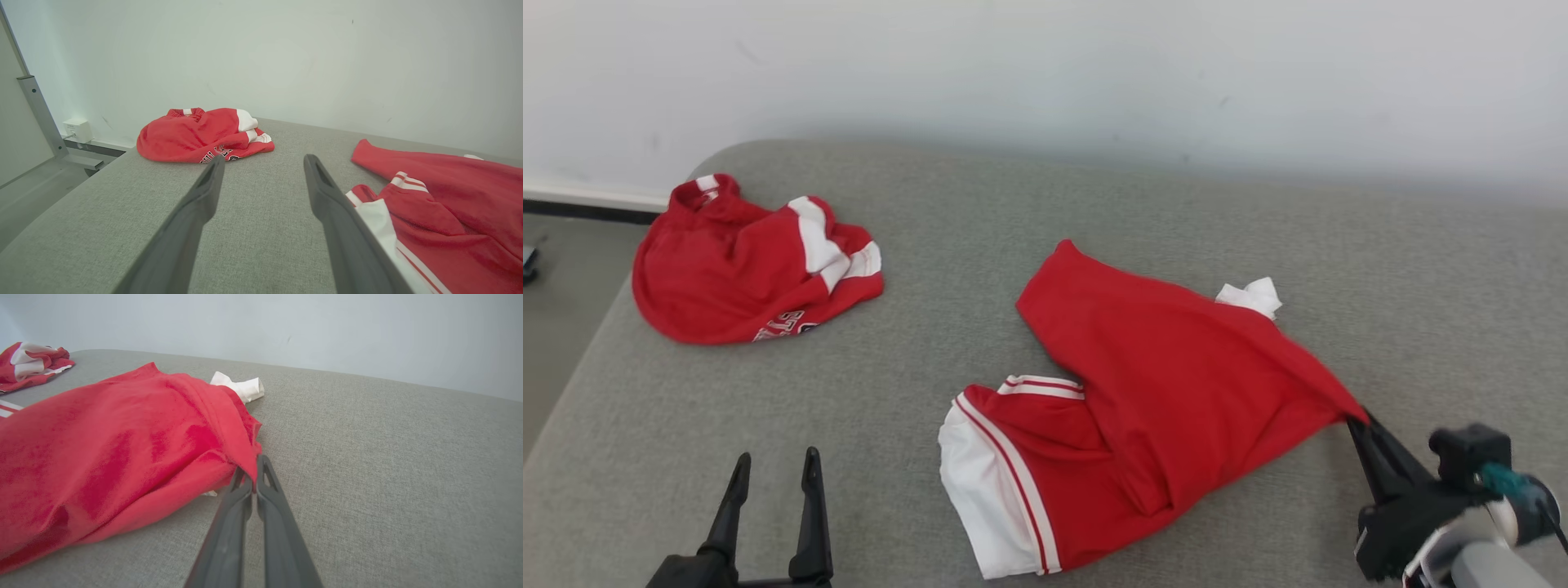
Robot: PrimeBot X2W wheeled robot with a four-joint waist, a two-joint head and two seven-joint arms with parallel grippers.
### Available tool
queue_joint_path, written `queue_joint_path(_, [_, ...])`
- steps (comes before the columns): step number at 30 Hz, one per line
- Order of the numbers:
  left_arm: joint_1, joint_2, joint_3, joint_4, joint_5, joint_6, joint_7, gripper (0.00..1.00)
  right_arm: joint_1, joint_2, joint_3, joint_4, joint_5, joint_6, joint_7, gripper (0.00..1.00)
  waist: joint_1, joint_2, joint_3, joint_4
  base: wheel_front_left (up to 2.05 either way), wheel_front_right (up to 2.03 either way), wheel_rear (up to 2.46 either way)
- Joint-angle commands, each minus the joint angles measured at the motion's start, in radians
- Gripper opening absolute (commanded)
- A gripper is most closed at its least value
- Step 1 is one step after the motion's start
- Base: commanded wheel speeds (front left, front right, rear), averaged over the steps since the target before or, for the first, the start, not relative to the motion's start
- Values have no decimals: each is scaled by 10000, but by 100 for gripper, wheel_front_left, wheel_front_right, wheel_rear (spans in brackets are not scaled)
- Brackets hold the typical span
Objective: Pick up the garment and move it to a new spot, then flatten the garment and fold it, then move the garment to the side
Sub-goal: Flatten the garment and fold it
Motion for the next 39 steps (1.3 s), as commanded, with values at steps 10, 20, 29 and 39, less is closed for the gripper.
queue_joint_path(10, [266, -8, 111, -48, -22, -25, -34, 100, 2350, -471, -1678, -2694, -326, -23, 925, 0, 0, -1, -291, -903, 0, 0, 0])
queue_joint_path(20, [512, -8, -22, -254, -86, 179, -34, 100, 4813, 138, -4051, -5824, -557, -23, 3116, 100, 0, -1, -384, -1099, 0, 0, 0])
queue_joint_path(29, [578, -8, 127, -316, 59, 154, -34, 100, 5264, 936, -4605, -7100, -1323, -23, 3007, 100, 0, -1, -472, -1372, 0, 0, 0])
queue_joint_path(39, [765, -10, 461, -407, 282, 39, -34, 100, 5303, 1708, -4668, -7575, -1924, -23, 1624, 100, 0, -1, -677, -1685, 0, 0, 0])
